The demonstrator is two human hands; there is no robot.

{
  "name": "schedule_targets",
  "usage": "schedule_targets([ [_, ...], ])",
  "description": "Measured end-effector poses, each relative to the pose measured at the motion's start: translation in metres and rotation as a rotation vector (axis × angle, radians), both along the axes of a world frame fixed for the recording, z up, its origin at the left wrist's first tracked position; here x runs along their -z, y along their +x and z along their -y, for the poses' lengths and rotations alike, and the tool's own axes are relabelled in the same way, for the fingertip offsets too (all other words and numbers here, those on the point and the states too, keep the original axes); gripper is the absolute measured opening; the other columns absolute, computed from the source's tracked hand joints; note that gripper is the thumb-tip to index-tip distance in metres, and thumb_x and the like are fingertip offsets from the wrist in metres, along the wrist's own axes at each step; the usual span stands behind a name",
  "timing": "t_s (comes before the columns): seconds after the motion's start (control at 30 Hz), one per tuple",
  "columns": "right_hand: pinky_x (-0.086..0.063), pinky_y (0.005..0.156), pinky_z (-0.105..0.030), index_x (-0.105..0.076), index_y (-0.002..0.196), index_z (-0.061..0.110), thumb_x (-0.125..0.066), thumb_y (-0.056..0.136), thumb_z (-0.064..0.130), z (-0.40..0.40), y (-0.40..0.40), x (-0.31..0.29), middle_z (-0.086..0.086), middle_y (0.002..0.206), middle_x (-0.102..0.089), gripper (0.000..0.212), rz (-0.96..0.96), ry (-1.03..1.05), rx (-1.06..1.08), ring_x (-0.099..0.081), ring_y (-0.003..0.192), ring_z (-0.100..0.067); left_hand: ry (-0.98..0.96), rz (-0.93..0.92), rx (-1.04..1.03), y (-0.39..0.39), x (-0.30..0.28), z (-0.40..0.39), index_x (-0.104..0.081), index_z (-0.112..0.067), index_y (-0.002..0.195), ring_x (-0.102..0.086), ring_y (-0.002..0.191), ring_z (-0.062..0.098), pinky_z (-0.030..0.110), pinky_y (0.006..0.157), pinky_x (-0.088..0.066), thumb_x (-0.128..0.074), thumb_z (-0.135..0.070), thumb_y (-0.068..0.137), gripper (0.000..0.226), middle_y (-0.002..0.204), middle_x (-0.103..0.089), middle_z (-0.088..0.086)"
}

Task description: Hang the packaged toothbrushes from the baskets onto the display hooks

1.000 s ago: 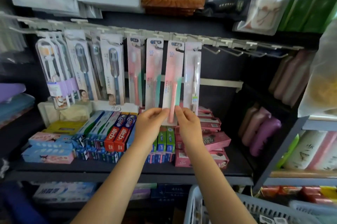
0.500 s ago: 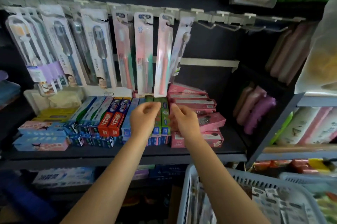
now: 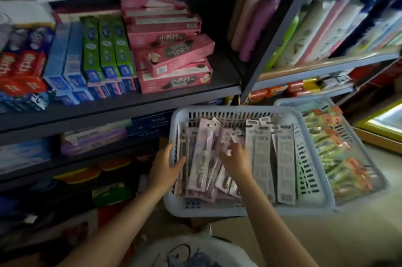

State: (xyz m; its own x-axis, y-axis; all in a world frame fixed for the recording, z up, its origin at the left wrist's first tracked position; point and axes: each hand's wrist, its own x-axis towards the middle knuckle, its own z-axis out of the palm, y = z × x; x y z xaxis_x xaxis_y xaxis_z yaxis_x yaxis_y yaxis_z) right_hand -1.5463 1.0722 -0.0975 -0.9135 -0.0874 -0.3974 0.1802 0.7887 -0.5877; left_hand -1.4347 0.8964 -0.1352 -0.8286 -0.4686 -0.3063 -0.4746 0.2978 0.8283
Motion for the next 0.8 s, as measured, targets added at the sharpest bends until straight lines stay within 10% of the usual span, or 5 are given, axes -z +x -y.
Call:
schedule_targets([
  [0.23, -0.034, 0.115, -0.048, -0.024, 0.154, 0.001, -0.056, 0.089, 0.069, 0.018, 0.028, 0.040, -0.023, 0.155, -0.034, 0.099, 0.016, 0.206, -0.094, -0.033, 0.143, -0.039, 0.109, -0.052, 0.041, 0.016, 0.015, -0.015, -0.015, -0.036, 0.160, -0.030, 0.130, -0.004, 0.020, 0.103, -0.031, -0.056, -0.034, 0.102, 0.072, 0.143, -0.027, -0.025],
  [0.43, -0.055, 0.095, -0.043, -0.022, 0.151, 0.011, -0.079, 0.085, 0.038, 0.038, 0.034, 0.045, -0.012, 0.138, -0.054, 0.092, 0.019, -0.138, -0.056, -0.056, 0.126, -0.029, 0.076, -0.071, 0.048, 0.018, 0.025, -0.012, -0.008, -0.041, 0.159, -0.032, 0.131, 0.000, 0.026, 0.105, -0.034, -0.053, -0.044, 0.100, 0.074, 0.151, -0.023, -0.023],
  [0.6, -0.039, 0.114, -0.038, 0.002, 0.160, 0.008, -0.080, 0.084, 0.042, 0.045, 0.026, 0.042, -0.013, 0.163, -0.030, 0.117, 0.259, -0.289, 0.100, -0.035, 0.147, -0.030, 0.060, -0.063, 0.056, 0.020, 0.030, -0.011, -0.003, -0.048, 0.158, -0.033, 0.134, 0.004, 0.036, 0.110, -0.038, -0.050, -0.052, 0.099, 0.075, 0.166, -0.021, -0.010],
  [0.8, -0.040, 0.112, -0.042, -0.019, 0.158, 0.007, -0.080, 0.082, 0.049, 0.054, 0.019, 0.042, -0.012, 0.158, -0.037, 0.106, 0.418, -0.308, 0.163, -0.041, 0.143, -0.032, 0.064, -0.071, 0.044, 0.022, 0.034, -0.010, -0.004, -0.043, 0.159, -0.047, 0.137, 0.021, 0.029, 0.100, -0.040, -0.049, -0.049, 0.099, 0.076, 0.162, -0.031, -0.003],
])
